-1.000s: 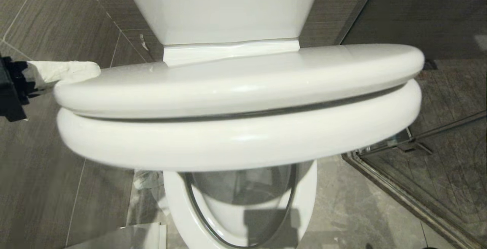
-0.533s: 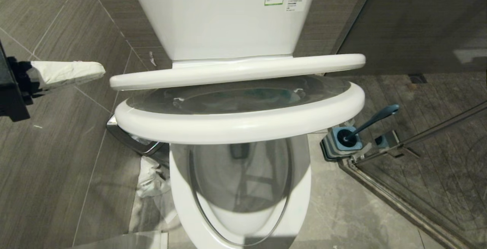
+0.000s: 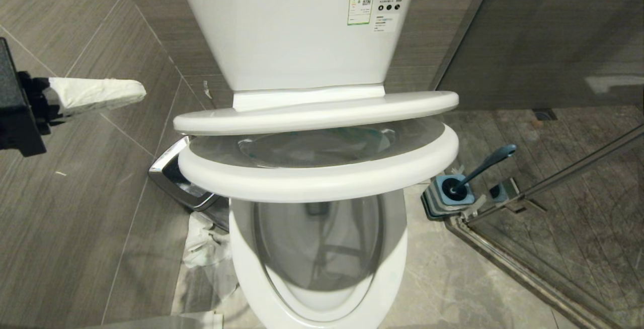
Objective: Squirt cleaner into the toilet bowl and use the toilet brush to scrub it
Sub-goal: Close the toilet lid
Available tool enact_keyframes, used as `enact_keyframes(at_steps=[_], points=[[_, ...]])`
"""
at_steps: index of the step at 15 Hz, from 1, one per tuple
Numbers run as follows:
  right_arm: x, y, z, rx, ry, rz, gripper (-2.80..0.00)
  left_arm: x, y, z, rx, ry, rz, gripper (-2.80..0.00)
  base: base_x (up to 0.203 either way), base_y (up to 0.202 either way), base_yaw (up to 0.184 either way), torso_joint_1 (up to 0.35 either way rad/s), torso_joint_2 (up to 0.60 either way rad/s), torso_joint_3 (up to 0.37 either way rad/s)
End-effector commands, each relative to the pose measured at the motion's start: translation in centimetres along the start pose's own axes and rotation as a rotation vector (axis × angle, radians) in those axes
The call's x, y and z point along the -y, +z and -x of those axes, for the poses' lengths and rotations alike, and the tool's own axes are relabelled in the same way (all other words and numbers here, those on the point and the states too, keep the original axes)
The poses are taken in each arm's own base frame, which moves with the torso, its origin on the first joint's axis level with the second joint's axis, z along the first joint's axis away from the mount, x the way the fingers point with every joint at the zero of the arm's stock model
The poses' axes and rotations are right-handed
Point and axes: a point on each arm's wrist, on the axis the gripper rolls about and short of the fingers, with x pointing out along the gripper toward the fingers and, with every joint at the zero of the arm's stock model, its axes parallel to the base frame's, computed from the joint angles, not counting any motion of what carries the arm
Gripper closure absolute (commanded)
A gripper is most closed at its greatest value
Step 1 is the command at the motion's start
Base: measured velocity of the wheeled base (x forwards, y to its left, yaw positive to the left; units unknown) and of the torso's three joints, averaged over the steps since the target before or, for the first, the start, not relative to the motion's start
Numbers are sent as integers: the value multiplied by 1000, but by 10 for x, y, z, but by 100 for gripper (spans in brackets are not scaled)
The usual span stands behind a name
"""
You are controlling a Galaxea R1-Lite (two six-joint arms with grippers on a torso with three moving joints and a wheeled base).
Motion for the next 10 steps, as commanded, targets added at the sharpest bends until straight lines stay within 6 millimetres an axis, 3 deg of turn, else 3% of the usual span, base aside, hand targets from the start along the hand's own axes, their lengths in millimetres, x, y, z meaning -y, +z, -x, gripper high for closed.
enact_keyframes(at_steps=[1, 5, 10], points=[[0, 0, 0, -1, 2, 0, 0, -3, 13, -15, -9, 0, -2, 0, 0, 0, 0, 0, 0, 0], [0, 0, 0, -1, 2, 0, 0, -18, 30, -66, -95, 0, -77, 0, 0, 0, 0, 0, 0, 0], [0, 0, 0, -1, 2, 0, 0, -36, -4, -117, -364, -3, -89, 0, 0, 0, 0, 0, 0, 0]])
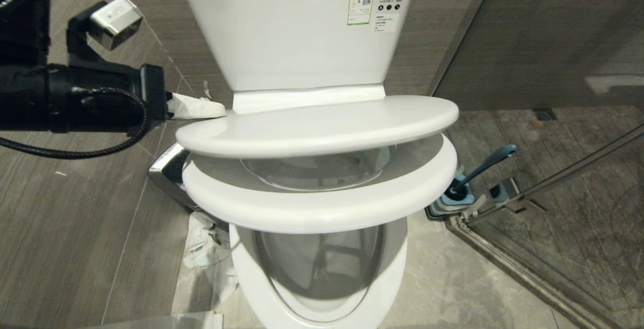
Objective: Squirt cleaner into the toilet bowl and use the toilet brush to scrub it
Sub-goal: Close the toilet lid
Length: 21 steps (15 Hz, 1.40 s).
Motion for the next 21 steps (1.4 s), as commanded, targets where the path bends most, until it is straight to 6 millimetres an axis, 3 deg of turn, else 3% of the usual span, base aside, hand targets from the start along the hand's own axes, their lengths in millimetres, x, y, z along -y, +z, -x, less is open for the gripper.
enact_keyframes(at_steps=[1, 6, 12, 21], points=[[0, 0, 0, -1, 1, 0, 0, -10, -13, -34, -126, -22, 52, 0, 0, 0, 0, 0, 0, 0], [0, 0, 0, -1, 1, 0, 0, -15, -30, -48, -256, -71, 119, 0, 0, 0, 0, 0, 0, 0], [0, 0, 0, -1, 1, 0, 0, -42, -77, -58, -413, -55, 252, 0, 0, 0, 0, 0, 0, 0], [0, 0, 0, -1, 1, 0, 0, -56, -122, -66, -530, -83, 346, 0, 0, 0, 0, 0, 0, 0]])
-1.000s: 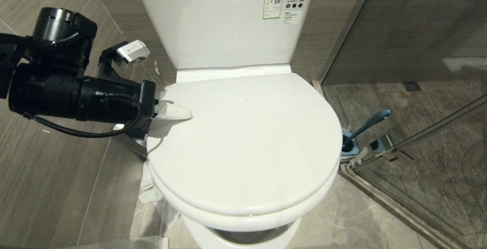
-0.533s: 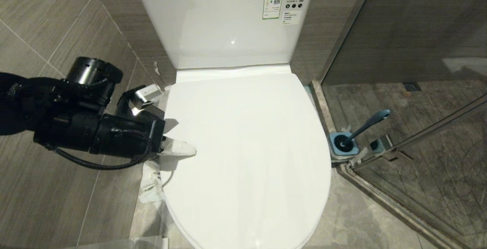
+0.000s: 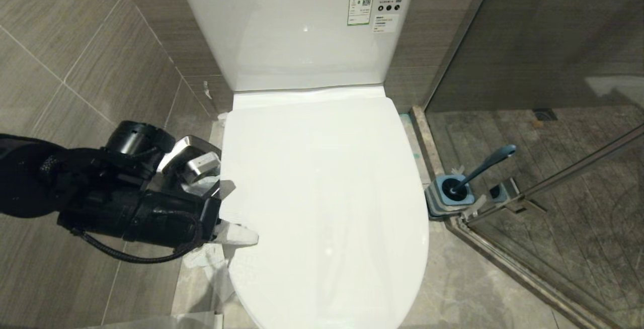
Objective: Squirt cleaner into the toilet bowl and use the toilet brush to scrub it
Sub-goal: Close the toilet lid
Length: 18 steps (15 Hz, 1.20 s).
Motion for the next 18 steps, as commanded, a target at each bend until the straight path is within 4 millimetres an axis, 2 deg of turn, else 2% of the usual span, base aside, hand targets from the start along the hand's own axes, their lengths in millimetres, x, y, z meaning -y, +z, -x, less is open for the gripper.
enact_keyframes(at_steps=[1, 4, 11, 18], points=[[0, 0, 0, -1, 1, 0, 0, -9, -8, -9, -48, -1, 40, 0, 0, 0, 0, 0, 0, 0], [0, 0, 0, -1, 1, 0, 0, -13, -14, -17, -90, -20, 61, 0, 0, 0, 0, 0, 0, 0], [0, 0, 0, -1, 1, 0, 0, -22, -11, -43, -138, -33, 64, 0, 0, 0, 0, 0, 0, 0], [0, 0, 0, -1, 1, 0, 0, -36, -11, -60, -196, -56, 112, 0, 0, 0, 0, 0, 0, 0]])
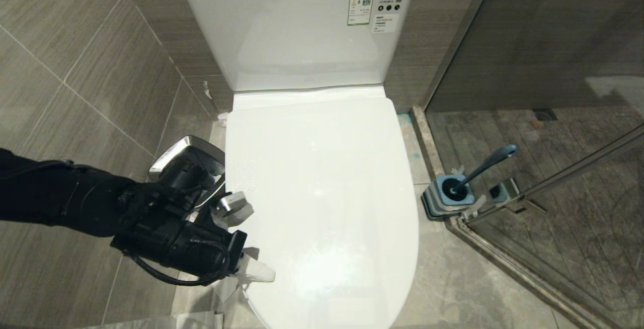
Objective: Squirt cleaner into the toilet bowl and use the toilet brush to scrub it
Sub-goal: Close the toilet lid
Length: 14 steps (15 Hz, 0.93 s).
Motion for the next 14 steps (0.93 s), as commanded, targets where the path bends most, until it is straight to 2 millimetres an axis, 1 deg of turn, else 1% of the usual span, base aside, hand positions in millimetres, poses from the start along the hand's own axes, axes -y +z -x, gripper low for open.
enact_keyframes(at_steps=[1, 6, 8, 10, 12, 14], points=[[0, 0, 0, -1, 0, 0, 0, -6, 1, -7, -27, -13, 23, 0, 0, 0, 0, 0, 0, 0], [0, 0, 0, -1, 1, 0, 0, -8, 1, -8, -34, -25, 33, 0, 0, 0, 0, 0, 0, 0], [0, 0, 0, -1, 1, 0, 0, 0, 0, 0, -12, -30, 9, 0, 0, 0, 0, 0, 0, 0], [0, 0, 0, -1, 1, 0, 0, 21, -5, 24, 66, -44, -67, 0, 0, 0, 0, 0, 0, 0], [0, 0, 0, -1, 1, 0, 0, 52, -17, 58, 180, -55, -177, 0, 0, 0, 0, 0, 0, 0], [0, 0, 0, -1, 1, 0, 0, 86, -31, 97, 334, -27, -303, 0, 0, 0, 0, 0, 0, 0]])
